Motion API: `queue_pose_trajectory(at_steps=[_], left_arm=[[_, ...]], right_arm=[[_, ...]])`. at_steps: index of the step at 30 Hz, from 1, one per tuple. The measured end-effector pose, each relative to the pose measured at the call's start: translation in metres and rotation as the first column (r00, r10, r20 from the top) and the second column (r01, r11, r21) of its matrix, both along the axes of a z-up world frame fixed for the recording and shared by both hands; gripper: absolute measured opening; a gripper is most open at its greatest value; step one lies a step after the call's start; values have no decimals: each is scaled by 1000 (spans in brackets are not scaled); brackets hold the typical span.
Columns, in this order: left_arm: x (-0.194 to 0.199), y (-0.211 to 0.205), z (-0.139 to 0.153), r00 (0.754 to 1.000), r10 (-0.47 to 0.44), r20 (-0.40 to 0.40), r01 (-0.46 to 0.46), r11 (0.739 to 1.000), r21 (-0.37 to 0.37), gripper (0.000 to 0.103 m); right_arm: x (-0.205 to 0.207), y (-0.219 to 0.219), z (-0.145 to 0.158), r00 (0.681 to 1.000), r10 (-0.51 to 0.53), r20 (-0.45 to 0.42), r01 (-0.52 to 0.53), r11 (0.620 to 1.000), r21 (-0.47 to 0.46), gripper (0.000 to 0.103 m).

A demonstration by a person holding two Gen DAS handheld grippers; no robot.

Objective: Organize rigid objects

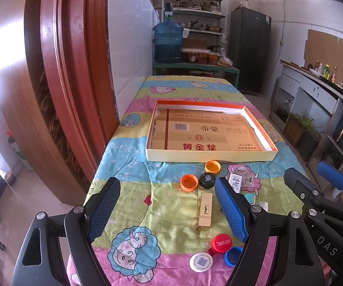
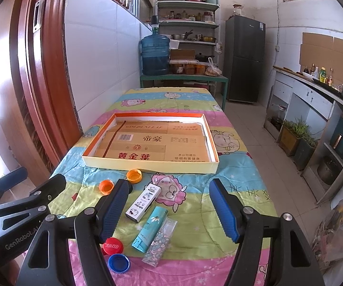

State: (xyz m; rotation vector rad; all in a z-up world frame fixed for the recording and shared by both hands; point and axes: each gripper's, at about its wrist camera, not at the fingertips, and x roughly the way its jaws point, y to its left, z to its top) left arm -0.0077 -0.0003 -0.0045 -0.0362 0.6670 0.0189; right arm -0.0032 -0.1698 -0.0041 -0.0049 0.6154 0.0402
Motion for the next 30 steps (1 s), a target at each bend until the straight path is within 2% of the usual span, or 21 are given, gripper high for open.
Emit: queue_pose_trajectory(at_steps=[16, 30], left_arm=[[-2, 4, -7, 1000, 5, -13, -5, 1000, -1, 83], [3, 9, -23, 998, 11, -60, -12, 1000, -3, 83]], right_arm=[[-1, -2, -5, 1000, -3, -17, 3, 1000, 2, 70], [2, -10, -22, 997, -27, -67, 27, 1000, 2, 70]])
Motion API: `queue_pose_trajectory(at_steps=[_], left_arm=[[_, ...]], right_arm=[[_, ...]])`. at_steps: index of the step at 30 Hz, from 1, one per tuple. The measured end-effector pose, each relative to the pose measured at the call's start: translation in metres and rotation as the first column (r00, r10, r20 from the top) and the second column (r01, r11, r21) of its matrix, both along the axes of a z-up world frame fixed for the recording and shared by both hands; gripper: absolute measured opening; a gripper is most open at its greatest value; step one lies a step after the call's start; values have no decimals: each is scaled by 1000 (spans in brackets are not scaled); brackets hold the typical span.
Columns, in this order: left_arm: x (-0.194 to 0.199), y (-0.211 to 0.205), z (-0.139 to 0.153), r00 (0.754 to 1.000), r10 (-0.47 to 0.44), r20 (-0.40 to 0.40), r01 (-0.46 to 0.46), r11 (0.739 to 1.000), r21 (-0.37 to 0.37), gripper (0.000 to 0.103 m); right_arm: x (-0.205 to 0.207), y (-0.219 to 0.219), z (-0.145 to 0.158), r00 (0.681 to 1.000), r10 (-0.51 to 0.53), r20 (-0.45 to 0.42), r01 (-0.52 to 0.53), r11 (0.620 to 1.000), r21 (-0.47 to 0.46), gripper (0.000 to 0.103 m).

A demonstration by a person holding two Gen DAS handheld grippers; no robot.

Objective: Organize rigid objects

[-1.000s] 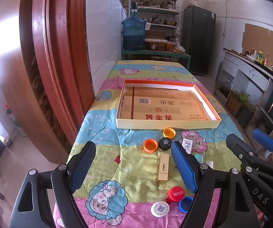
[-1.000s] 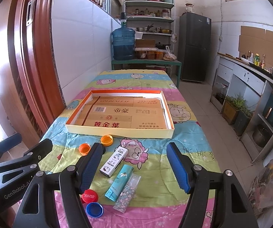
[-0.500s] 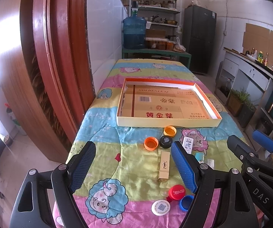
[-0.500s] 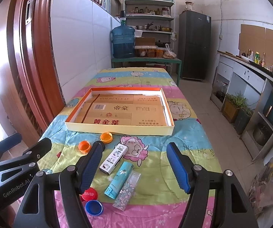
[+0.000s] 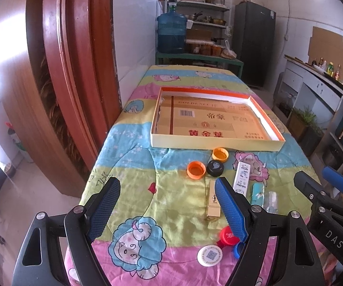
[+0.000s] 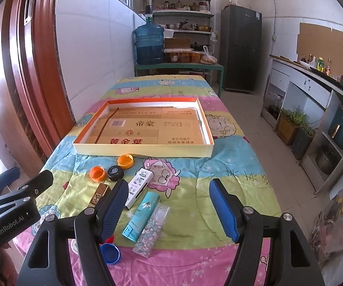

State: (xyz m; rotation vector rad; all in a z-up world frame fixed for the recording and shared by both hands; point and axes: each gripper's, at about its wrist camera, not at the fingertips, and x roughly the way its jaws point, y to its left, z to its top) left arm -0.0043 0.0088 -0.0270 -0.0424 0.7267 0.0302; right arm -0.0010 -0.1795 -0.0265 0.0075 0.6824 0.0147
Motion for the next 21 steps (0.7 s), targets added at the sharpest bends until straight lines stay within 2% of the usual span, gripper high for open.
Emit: queue_pose_trajectory(at_steps=[11, 21], left_arm=[[-3, -2, -16, 999, -37, -19, 37, 999, -4, 83], [-24, -8, -56, 985, -154, -79, 154, 988, -1, 83]], right_arm=[[2, -1, -15, 999, 0, -36, 0, 1000, 1, 70], [-1, -12, -42, 994, -24, -110, 25, 1000, 6, 70]])
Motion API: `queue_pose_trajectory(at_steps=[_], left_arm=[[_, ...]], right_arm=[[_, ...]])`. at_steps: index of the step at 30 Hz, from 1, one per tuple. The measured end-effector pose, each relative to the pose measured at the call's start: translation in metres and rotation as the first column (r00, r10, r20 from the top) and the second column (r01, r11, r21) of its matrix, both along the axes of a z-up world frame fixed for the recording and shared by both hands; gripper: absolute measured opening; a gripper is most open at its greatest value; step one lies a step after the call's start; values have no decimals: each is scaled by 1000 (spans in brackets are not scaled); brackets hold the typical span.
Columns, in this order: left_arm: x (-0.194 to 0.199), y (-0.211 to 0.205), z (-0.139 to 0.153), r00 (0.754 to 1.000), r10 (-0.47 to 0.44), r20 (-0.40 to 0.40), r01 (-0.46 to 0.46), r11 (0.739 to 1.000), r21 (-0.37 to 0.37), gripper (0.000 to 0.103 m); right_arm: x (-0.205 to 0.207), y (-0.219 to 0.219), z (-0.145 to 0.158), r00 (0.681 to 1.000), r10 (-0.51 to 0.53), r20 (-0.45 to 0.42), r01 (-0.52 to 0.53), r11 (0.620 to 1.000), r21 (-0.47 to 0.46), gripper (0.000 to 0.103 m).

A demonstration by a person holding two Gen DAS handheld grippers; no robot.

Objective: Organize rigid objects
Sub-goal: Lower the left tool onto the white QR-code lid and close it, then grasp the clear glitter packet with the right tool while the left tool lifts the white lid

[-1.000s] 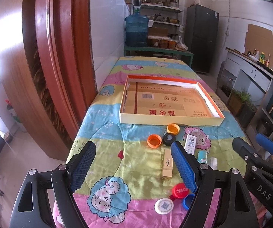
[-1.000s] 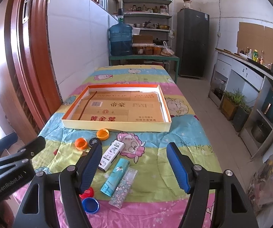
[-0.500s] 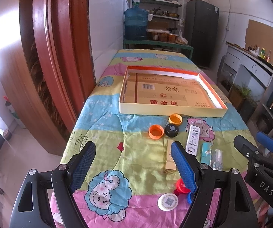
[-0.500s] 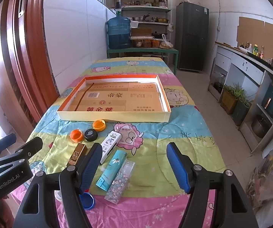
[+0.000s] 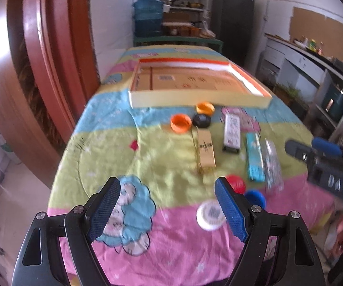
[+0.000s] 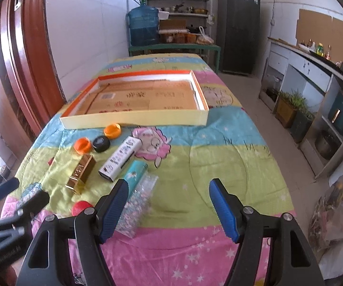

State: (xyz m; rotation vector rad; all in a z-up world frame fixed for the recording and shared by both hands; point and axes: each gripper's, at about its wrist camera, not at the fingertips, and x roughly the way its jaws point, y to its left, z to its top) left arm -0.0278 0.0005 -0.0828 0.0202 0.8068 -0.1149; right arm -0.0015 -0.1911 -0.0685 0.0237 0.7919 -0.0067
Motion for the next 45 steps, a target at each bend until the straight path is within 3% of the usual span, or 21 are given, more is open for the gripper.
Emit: queue_pose_trajectory(at_steps=[7, 13, 21, 23, 26, 32, 37, 41, 45], left_arm=[[-16, -15, -10, 994, -105, -2, 105, 994, 7, 83], [-16, -22, -20, 991, -127, -32, 128, 992, 23, 82], [-13, -15, -27, 993, -111, -27, 111, 994, -21, 54], [-12, -12, -27, 995, -101, -22, 100, 995, -29, 41], [-8, -10, -27, 996, -90, -22, 90, 995, -32, 31], [-6, -8, -26, 995, -94, -19, 93, 994, -54, 31], [-5, -6, -27, 995, -97, -14, 96, 993, -73, 31], [-3, -5, -27, 995, -97, -14, 96, 992, -83, 31], [-2, -4, -27, 995, -95, -14, 94, 991, -90, 31]], right_arm=[[-1, -4, -8, 1000, 0, -20, 1, 1000, 8, 70], [-1, -3, -9, 1000, 3, -26, -3, 1000, 15, 70], [1, -1, -16, 998, 21, -51, -18, 999, 48, 70], [3, 1, -19, 998, 34, -61, -31, 998, 58, 69], [5, 5, -22, 996, 51, -73, -45, 996, 79, 62], [11, 11, -28, 994, 67, -86, -57, 992, 111, 47], [17, 18, -34, 991, 80, -110, -66, 990, 125, 45], [15, 15, -32, 991, 88, -104, -71, 985, 156, 28], [12, 12, -31, 990, 87, -110, -71, 987, 142, 25]])
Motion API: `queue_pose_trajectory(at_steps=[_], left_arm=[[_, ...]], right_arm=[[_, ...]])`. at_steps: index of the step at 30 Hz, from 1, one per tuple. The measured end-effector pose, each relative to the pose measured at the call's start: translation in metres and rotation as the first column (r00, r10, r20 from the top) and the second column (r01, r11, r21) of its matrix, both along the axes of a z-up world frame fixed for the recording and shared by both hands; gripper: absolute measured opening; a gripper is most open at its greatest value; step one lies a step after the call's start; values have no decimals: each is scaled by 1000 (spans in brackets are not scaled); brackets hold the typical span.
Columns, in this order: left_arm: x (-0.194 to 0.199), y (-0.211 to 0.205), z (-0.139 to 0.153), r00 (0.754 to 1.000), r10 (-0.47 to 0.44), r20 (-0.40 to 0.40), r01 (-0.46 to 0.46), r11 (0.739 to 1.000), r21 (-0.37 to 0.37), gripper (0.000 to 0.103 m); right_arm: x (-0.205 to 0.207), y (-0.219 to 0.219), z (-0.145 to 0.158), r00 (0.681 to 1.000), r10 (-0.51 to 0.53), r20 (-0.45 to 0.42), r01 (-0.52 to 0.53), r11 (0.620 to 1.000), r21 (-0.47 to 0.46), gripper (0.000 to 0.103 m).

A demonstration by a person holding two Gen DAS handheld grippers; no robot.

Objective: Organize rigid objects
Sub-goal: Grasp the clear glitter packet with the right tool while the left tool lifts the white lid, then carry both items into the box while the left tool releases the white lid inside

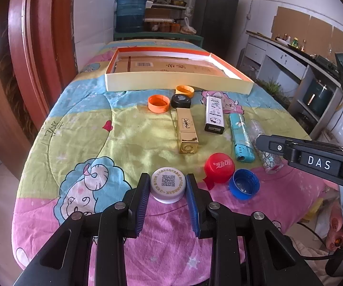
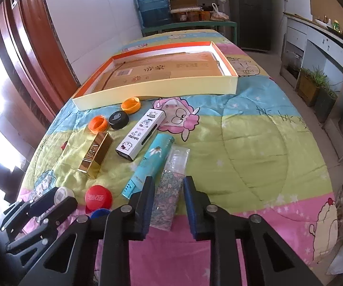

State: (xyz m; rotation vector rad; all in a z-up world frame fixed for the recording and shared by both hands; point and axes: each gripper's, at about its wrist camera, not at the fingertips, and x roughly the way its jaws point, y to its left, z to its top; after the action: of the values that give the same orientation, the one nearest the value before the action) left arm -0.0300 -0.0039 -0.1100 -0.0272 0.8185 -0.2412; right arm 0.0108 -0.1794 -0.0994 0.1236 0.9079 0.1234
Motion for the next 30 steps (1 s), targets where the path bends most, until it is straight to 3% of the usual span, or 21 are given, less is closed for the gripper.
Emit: queue_pose_trajectory(at_steps=[7, 11, 21, 30], left_arm=[[1, 2, 0, 1000, 1, -1, -1, 1000, -2, 31], [3, 2, 0, 1000, 6, -2, -6, 1000, -9, 31], [7, 8, 7, 999, 31, 15, -30, 999, -36, 31], [19, 11, 32, 997, 49, 60, -46, 998, -49, 31]], right_arm=[[6, 11, -6, 1000, 15, -19, -16, 996, -88, 27], [7, 5, -7, 1000, 6, -21, -7, 999, -51, 20], [-2, -2, 7, 999, 17, 41, -15, 999, -39, 20], [4, -7, 24, 996, 36, 87, -34, 999, -30, 20]])
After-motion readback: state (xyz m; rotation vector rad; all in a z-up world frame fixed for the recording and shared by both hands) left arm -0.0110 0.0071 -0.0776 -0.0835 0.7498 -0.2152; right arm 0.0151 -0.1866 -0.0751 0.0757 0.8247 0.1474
